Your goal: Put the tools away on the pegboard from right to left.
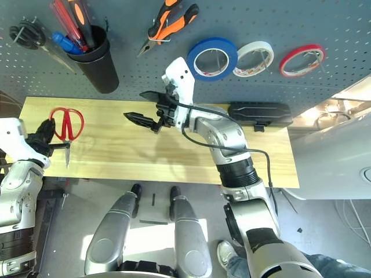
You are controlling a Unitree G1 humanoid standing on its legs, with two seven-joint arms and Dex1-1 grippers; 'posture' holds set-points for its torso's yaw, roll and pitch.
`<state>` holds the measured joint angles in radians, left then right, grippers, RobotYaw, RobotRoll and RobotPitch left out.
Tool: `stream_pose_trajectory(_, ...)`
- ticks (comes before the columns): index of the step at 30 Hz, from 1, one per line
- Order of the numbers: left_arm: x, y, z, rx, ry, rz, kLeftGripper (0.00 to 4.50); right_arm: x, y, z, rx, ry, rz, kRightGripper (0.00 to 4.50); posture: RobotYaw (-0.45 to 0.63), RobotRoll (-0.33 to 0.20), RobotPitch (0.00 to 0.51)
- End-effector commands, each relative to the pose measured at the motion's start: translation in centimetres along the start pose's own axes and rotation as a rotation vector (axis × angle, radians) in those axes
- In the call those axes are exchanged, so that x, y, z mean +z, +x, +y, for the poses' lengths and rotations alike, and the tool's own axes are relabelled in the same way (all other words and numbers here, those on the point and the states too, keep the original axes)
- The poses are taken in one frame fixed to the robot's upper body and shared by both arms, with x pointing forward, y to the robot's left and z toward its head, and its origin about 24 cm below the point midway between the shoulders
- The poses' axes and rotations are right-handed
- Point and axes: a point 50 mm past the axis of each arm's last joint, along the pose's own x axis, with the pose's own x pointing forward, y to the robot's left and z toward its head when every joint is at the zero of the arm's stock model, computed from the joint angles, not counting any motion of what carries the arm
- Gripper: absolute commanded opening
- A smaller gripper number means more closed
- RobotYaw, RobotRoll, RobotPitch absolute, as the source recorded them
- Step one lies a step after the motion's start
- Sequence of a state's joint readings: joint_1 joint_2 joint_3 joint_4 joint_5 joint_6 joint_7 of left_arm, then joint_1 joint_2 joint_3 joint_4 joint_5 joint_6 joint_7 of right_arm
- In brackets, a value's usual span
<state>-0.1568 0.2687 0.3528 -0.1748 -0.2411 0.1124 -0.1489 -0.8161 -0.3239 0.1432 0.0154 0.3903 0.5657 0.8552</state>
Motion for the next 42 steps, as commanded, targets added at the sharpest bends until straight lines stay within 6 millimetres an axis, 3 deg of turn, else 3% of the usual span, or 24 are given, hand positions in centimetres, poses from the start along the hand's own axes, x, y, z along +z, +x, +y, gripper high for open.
stream_pose_trajectory(1,0.9,0.1,0.3,0.01,0.022,-0.089,0.02,1.6,0.4,0.5,0.03,-0.012,-0.069,4.5,0.17,0.0,0.355)
stream_pose_trajectory(5,2.3,1.4,0.1,0.016,0.021,-0.18,0.02,3.4,0.9,0.3,0.018,-0.014,-0.141,4.5,0.17,0.0,0.349)
stream_pose_trajectory(11,3.5,3.0,0.3,0.045,0.014,-0.258,0.02,4.3,1.4,0.4,0.032,-0.025,-0.175,4.5,0.17,0.0,0.343)
stream_pose_trajectory(24,5.6,4.0,0.7,0.074,0.014,-0.396,0.02,5.5,1.7,0.3,0.02,-0.039,-0.224,4.5,0.16,0.0,0.336)
stream_pose_trajectory(33,6.1,5.8,0.8,0.071,-0.002,-0.418,0.02,5.9,2.3,0.3,0.02,-0.049,-0.241,4.5,0.16,0.0,0.331)
stream_pose_trajectory(42,5.2,7.5,1.2,0.082,-0.037,-0.35,0.02,5.7,2.3,0.1,0.009,-0.049,-0.235,4.5,0.15,0.0,0.33)
